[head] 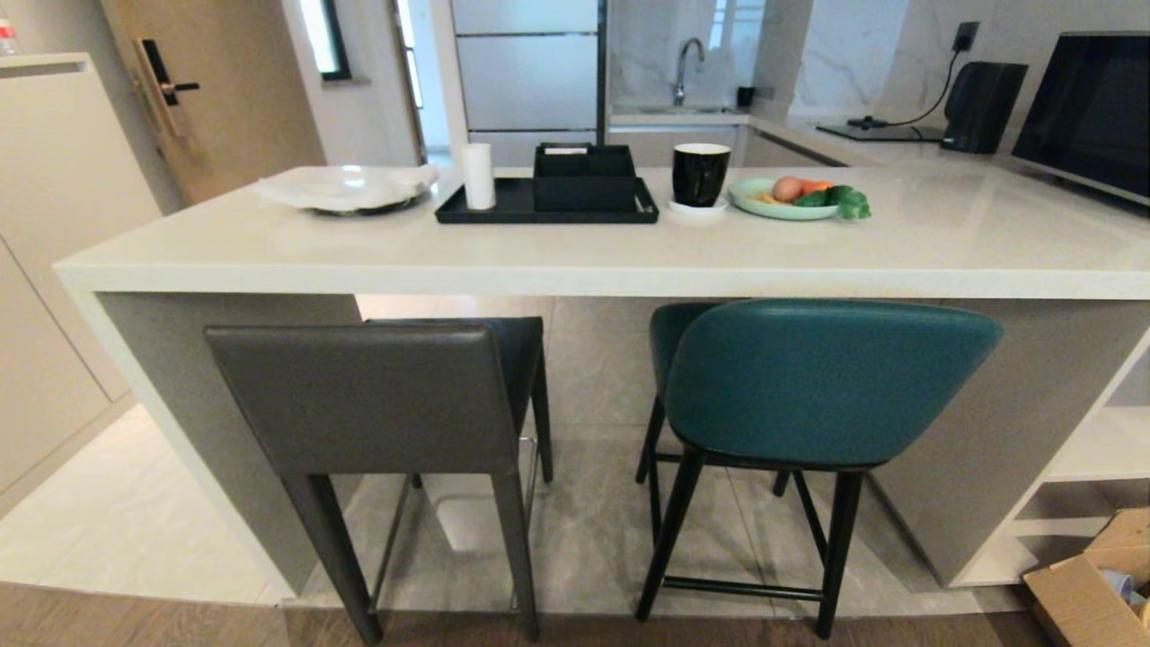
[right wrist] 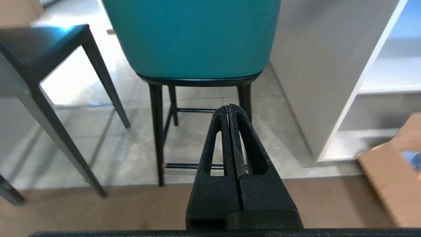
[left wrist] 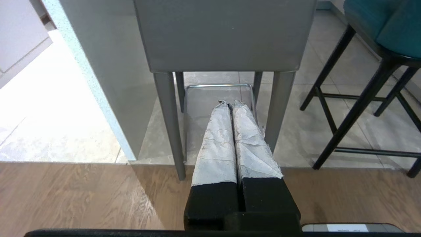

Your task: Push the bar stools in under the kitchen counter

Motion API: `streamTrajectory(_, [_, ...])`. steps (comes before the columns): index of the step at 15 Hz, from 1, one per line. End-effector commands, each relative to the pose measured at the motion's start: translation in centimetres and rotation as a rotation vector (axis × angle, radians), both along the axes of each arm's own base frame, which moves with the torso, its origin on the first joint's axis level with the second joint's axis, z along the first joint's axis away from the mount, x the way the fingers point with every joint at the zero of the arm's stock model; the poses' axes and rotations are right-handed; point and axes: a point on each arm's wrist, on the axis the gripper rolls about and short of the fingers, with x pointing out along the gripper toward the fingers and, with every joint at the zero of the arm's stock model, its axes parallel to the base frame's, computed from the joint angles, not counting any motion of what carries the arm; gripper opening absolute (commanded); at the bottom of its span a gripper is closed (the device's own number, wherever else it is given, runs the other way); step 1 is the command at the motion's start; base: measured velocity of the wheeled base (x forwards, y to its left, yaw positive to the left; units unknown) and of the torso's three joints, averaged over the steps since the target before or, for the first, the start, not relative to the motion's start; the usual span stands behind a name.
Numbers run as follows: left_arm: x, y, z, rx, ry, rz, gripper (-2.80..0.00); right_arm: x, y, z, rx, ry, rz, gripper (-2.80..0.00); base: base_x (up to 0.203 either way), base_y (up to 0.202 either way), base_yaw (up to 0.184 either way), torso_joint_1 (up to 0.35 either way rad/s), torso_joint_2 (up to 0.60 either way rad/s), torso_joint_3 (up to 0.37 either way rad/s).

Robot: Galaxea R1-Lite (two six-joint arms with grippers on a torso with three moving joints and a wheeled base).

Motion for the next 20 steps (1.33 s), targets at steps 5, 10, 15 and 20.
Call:
streamTrajectory(5, [0.01, 0.00, 0.00, 0.000, 0.002, 0.000, -2.80, 0.01, 0.00, 0.04, 0.004, -0.003, 0.000, -2.80, 0.000, 0.000, 0.000, 0.000, 0.00, 0.000])
streamTrajectory(10, [0.01, 0.00, 0.01, 0.000, 0.003, 0.000, -2.80, 0.01, 0.00, 0.04, 0.004, -0.003, -0.002, -2.80, 0.000, 0.000, 0.000, 0.000, 0.00, 0.000])
streamTrajectory(15, [0.00, 0.00, 0.01, 0.000, 0.004, -0.001, -2.80, 0.01, 0.00, 0.04, 0.005, -0.003, -0.003, -2.80, 0.000, 0.000, 0.000, 0.000, 0.00, 0.000])
streamTrajectory(20, [0.00, 0.01, 0.01, -0.004, 0.004, -0.002, -2.80, 0.01, -0.01, 0.03, 0.007, -0.002, -0.002, -2.80, 0.000, 0.000, 0.000, 0.000, 0.00, 0.000])
